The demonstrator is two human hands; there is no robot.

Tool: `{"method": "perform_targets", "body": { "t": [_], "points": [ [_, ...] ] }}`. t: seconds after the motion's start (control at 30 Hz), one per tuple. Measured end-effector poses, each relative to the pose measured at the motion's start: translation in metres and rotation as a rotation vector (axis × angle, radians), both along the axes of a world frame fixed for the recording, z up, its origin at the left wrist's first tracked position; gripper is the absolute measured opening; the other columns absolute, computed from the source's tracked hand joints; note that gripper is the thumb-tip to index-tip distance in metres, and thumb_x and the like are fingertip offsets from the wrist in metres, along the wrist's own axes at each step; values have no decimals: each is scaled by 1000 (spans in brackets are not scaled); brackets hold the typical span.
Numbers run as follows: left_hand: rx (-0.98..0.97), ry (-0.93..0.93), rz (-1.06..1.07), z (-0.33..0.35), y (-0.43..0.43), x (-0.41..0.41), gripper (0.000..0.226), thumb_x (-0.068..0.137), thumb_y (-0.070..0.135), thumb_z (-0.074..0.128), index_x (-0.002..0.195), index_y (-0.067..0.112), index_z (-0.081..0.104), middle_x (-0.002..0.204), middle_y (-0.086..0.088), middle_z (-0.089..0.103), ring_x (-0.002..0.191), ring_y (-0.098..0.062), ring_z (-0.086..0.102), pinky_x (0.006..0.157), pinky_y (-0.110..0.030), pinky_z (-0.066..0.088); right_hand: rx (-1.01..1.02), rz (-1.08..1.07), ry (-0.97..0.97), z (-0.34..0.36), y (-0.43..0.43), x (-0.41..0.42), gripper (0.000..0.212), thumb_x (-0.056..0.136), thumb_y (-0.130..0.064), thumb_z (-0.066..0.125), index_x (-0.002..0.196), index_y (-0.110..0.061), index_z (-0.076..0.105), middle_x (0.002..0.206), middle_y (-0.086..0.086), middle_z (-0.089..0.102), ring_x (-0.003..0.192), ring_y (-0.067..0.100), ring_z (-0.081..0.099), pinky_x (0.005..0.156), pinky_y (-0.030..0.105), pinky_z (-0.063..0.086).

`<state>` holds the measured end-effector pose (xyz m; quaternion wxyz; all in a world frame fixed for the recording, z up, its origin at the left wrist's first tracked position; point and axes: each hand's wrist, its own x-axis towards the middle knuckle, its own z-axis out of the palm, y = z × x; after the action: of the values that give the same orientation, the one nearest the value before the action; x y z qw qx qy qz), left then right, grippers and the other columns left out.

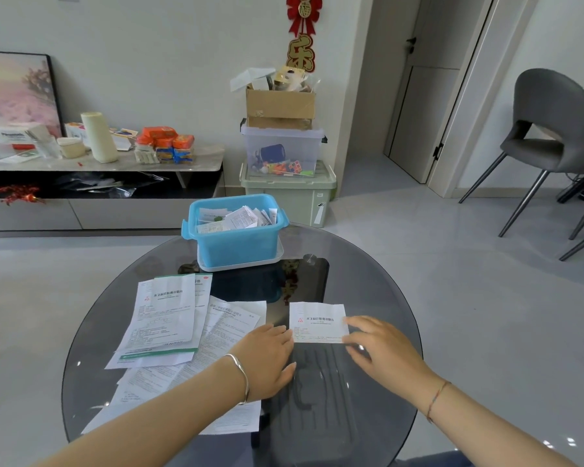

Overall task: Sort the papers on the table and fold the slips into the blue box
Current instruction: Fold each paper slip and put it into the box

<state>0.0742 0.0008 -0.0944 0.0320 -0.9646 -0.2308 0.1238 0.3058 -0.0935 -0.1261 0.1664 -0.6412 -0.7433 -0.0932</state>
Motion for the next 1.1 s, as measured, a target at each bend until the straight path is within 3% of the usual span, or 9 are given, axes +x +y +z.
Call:
{"method": "perform_targets", "body": {
  "t": [0.13,0.23,0.33,0.47,0.63,0.73,0.87,1.0,1.1],
  "points": [
    [25,-26,-34,-3,4,1,82,80,42,-5,135,6,45,135,-11,51,123,-25,46,110,-39,32,27,93,-69,5,16,-23,26,71,-31,82,94,-28,70,96,-14,70,83,6,67,63,19,53],
    [19,-28,4,-6,8,5,63,88,38,13,128,7,52,125,-11,58,115,-24,52,106,-39,37,21,148,-214,-2,28,-31,9,82,-34,66,84,-26,67,81,-11,67,67,9,65,46,20,47],
    [-42,-85,88,2,11,6,42,97,35,30,119,12,58,111,-8,63,101,-21,56,95,-35,45,30,131,-349,-5,38,-31,21,66,-29,82,67,-24,62,64,-10,60,49,9,57,35,19,34],
    [-270,-353,290,9,13,7,42,99,45,37,131,21,51,129,2,56,111,-15,55,96,-27,46,94,132,-372,-1,40,-29,28,49,-18,86,58,-23,60,53,-10,55,41,10,51,33,20,31],
    [-774,-718,722,21,25,21,49,101,44,35,142,17,39,142,-2,46,130,-21,45,111,-35,33,296,148,-24,15,34,-27,12,78,-9,56,73,-17,64,67,-6,63,59,12,60,44,23,45],
    [-1049,-734,882,31,29,26,41,100,32,45,132,8,50,132,-15,54,108,-24,55,94,-37,50,403,189,99,27,24,-28,18,84,-7,54,85,-14,71,89,-7,71,83,8,67,62,23,53],
    [-1447,-809,1060,35,31,22,38,87,19,68,123,9,59,111,-10,69,98,-24,67,79,-33,58,456,272,146,33,17,-31,16,87,-7,57,93,-10,72,101,-4,71,97,7,65,76,25,55],
    [-1337,-992,950,29,31,24,21,87,21,68,108,21,67,100,-3,73,90,-21,71,82,-36,58,330,58,490,35,13,-35,26,96,-20,52,121,-19,58,135,-13,52,121,-3,49,95,15,45],
    [-1142,-1094,801,34,24,25,17,86,25,69,102,22,68,102,2,73,88,-15,71,80,-31,59,100,-116,1019,36,14,-39,45,94,-22,56,135,-29,41,135,-17,48,115,-7,52,84,8,45]
  ]
}}
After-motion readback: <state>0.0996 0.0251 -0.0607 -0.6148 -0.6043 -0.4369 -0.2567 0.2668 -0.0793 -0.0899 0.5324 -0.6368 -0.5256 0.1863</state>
